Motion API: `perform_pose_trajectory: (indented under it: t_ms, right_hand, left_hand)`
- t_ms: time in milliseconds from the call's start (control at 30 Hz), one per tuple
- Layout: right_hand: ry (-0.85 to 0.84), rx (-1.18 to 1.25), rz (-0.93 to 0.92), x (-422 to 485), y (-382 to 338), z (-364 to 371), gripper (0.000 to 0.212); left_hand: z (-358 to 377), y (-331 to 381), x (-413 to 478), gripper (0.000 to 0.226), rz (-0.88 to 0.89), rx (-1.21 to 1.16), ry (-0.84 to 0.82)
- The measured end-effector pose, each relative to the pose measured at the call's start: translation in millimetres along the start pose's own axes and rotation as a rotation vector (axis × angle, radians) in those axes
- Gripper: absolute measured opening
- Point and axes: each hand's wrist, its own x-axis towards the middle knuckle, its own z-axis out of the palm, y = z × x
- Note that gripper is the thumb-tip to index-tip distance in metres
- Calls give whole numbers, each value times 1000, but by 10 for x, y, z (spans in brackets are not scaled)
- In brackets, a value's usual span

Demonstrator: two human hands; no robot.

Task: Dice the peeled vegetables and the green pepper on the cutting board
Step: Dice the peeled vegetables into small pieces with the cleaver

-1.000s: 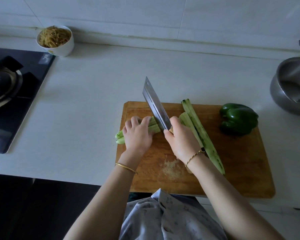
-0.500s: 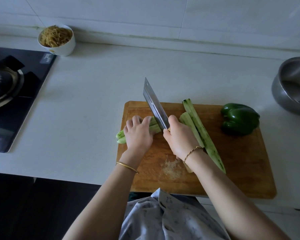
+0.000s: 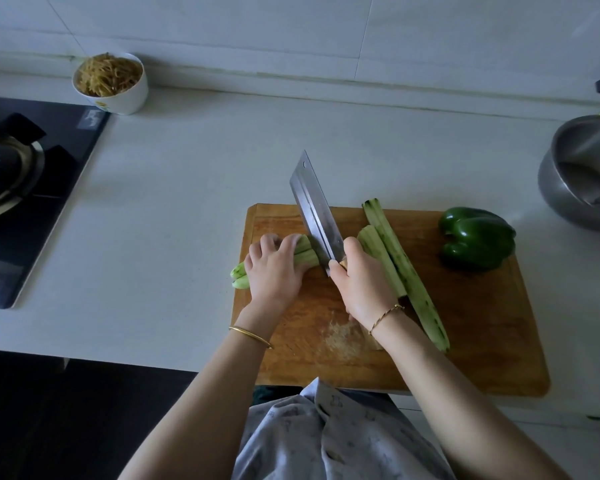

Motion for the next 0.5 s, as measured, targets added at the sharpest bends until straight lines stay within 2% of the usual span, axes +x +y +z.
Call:
perform_pose_trajectory:
  t_ms: [500]
  right_hand:
    - [-128, -67, 7, 93, -120, -93, 10]
  left_hand:
    - [25, 13, 9, 46, -14, -55, 8]
